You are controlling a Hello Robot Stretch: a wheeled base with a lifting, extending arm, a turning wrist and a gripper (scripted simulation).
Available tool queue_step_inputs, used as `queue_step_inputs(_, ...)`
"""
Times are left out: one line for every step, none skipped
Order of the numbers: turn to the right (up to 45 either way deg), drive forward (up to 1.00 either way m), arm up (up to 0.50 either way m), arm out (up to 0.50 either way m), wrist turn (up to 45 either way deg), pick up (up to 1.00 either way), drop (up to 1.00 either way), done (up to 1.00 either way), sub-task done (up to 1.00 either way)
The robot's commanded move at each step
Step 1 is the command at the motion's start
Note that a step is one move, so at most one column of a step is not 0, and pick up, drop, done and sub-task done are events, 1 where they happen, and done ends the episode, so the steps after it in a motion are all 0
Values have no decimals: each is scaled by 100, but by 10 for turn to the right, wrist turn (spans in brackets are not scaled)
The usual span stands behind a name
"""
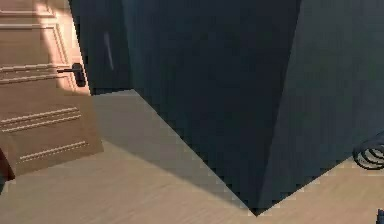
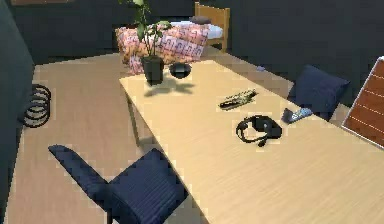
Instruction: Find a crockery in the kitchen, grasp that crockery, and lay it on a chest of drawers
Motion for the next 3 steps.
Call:
queue_step_inputs(-120, 0, 0, 0, 0, 0, 0, 0, 0)
queue_step_inputs(0, 100, 0, 0, 0, 0, 0, 0, 0)
queue_step_inputs(-30, 0, 0, 0, 0, 0, 0, 0, 0)
